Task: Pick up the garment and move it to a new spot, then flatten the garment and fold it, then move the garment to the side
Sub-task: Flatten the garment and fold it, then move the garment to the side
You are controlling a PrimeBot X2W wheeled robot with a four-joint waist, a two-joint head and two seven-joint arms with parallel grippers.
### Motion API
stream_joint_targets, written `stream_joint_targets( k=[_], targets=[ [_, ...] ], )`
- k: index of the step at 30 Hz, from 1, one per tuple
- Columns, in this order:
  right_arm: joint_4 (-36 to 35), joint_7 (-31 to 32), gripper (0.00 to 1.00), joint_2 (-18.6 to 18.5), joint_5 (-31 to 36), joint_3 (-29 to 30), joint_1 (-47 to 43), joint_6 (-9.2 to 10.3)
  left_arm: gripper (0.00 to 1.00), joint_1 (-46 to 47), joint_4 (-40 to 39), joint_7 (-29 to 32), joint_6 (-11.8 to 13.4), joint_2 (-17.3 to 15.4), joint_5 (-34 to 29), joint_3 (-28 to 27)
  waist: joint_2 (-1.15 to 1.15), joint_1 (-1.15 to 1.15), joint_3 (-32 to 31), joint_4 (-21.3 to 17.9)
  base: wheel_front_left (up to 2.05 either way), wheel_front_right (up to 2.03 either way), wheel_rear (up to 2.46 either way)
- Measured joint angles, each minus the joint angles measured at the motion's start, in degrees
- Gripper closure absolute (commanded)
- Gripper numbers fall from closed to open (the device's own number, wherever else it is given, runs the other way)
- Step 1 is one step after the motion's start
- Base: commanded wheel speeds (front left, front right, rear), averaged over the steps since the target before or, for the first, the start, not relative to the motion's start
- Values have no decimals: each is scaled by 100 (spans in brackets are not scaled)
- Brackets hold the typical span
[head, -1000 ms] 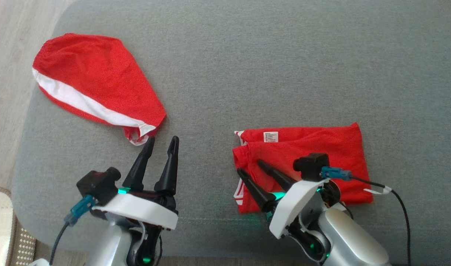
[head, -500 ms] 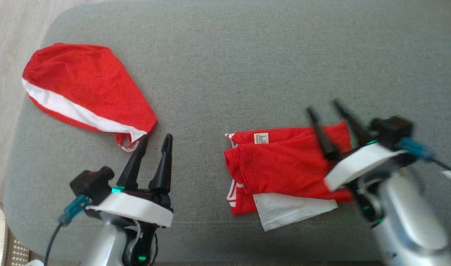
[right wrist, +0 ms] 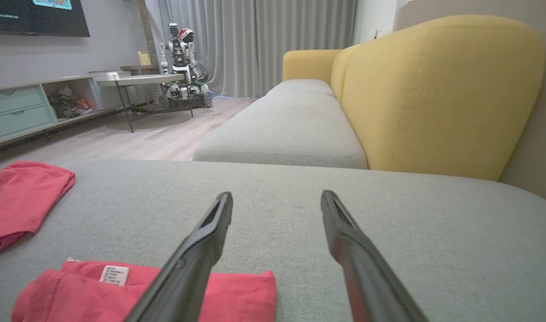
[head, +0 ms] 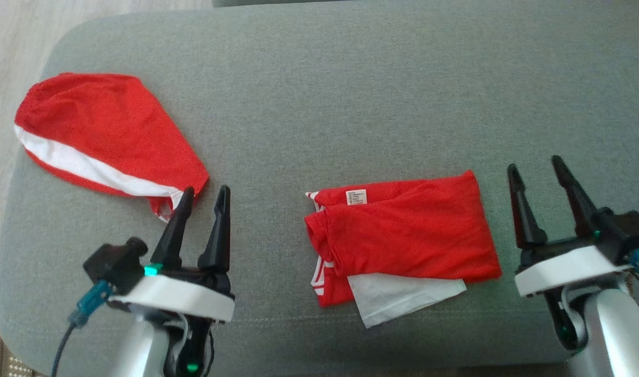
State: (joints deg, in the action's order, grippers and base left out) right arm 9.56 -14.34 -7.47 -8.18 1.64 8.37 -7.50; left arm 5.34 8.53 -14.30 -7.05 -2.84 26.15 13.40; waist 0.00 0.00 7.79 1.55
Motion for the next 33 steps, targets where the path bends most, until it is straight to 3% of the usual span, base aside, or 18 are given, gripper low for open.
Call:
stream_joint_targets(
  k=[15,25,33],
  targets=[
    [-330,-12,0,200,155,180,-316,0,0,-288,-53,0,58,2,-80,-90,0,0,64,-21,0,0,0],
    [1076,-3,0,361,-397,60,-255,0,0,-264,-62,0,58,4,-78,70,0,0,268,93,0,0,0],
    [1880,81,0,367,-515,10,302,0,0,-21,-36,0,57,4,-70,86,0,0,548,230,0,0,0]
  ],
)
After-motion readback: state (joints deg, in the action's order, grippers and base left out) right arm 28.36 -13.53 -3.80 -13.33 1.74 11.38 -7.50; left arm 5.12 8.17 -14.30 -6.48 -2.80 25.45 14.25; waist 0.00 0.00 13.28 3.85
